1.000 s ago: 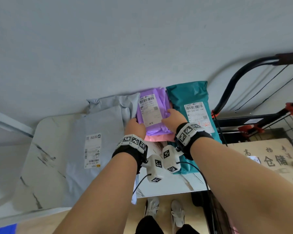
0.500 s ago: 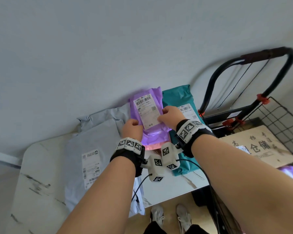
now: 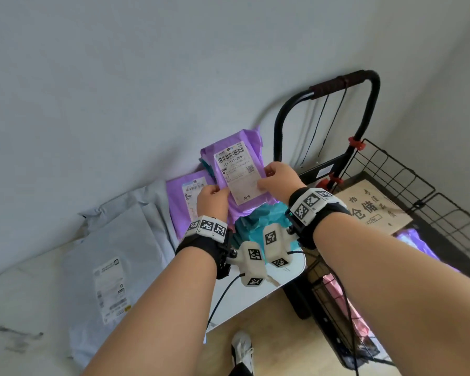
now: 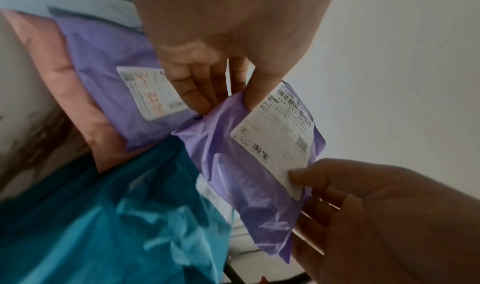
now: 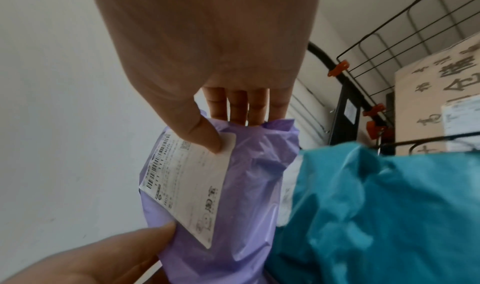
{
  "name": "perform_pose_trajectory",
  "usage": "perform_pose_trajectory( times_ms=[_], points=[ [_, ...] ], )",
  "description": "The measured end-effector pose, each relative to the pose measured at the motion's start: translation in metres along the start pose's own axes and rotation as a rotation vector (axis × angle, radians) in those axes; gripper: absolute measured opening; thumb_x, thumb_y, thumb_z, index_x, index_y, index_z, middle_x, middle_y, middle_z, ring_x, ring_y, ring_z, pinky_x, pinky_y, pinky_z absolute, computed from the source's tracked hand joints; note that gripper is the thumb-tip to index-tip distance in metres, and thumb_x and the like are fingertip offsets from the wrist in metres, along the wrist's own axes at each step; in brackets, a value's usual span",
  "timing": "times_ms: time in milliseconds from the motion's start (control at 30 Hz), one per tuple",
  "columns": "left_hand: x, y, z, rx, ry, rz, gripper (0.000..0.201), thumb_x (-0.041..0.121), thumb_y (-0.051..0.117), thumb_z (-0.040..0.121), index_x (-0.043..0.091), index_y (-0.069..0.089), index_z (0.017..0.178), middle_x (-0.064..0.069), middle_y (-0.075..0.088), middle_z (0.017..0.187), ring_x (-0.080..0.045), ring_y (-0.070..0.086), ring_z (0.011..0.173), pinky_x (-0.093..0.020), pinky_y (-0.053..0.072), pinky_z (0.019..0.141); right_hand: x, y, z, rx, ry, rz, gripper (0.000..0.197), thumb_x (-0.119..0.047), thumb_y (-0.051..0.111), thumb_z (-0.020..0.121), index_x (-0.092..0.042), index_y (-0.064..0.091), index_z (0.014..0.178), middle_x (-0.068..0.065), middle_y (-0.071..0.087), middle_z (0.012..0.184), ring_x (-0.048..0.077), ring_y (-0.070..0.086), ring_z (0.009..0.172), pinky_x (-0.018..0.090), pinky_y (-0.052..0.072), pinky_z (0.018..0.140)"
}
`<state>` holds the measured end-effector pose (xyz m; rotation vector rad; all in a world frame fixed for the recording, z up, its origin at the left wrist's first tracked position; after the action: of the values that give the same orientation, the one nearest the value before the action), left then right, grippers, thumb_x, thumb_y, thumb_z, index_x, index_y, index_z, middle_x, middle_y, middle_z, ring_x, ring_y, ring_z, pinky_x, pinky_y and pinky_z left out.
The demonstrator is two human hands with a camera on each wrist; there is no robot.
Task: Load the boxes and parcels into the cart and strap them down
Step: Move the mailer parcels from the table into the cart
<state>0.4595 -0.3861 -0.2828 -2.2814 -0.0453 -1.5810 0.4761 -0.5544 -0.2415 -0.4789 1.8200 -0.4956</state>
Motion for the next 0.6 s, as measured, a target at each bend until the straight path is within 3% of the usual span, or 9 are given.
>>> perform_pose_trajectory(
  times_ms=[133,233,367,500,600],
  points=[
    [0.005,0.053,-0.027,-0.059,0.014,0.041,0.016,0.012,0.060,0.081,0.018,0.056,0.067,-0.016,0.065,0.085,-0.033,0.064,0.080,-0.047,0.056,0.080,0.041,-0.052,-0.017,0.045,0.023,-0.037,0.012,-0.008,0.059,0.085,-0.012,0.058,0.096,0.002,0.060,0.086,0.017,0.059,0.074,0.020,0.045,0.052],
    [0.006,0.099,-0.057,-0.091,0.028,0.058,0.019,0.008,0.061,0.080,0.017,0.055,0.064,-0.014,0.064,0.080,-0.025,0.060,0.074,-0.046,0.055,0.079,0.081,-0.091,-0.034,0.047,0.062,-0.057,0.017,-0.011,0.059,0.087,-0.012,0.059,0.103,0.003,0.060,0.092,0.013,0.058,0.075,0.018,0.046,0.055],
    [0.000,0.158,-0.104,-0.128,-0.003,0.145,0.002,0.009,0.060,0.081,0.009,0.061,0.079,-0.010,0.061,0.081,-0.024,0.057,0.075,-0.037,0.049,0.073,0.135,-0.138,-0.062,0.034,0.104,-0.071,0.016,-0.011,0.060,0.088,-0.014,0.058,0.104,0.000,0.059,0.089,0.007,0.054,0.071,0.017,0.044,0.053],
    [-0.017,0.216,-0.144,-0.205,-0.017,0.222,0.011,0.009,0.058,0.087,0.004,0.066,0.093,-0.007,0.057,0.087,-0.021,0.052,0.081,-0.022,0.038,0.063,0.191,-0.179,-0.089,0.013,0.157,-0.135,0.026,-0.009,0.060,0.087,-0.013,0.059,0.113,0.001,0.058,0.091,0.013,0.055,0.074,0.019,0.043,0.055],
    [-0.032,0.252,-0.172,-0.285,-0.073,0.220,0.013,0.016,0.059,0.089,0.010,0.063,0.079,-0.006,0.055,0.088,-0.019,0.051,0.079,-0.024,0.045,0.073,0.230,-0.201,-0.104,-0.020,0.191,-0.179,0.035,-0.005,0.057,0.087,-0.012,0.060,0.121,0.002,0.056,0.092,0.014,0.054,0.073,0.020,0.039,0.054]
  ],
)
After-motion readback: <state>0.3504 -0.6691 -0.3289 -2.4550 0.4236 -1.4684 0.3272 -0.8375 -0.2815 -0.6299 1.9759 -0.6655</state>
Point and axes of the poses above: each hand's wrist, its own z-axis towards the middle knuckle, its own y-axis out of the palm, x = y × z, the point moved 4 cm from there along z, towards the middle knuckle
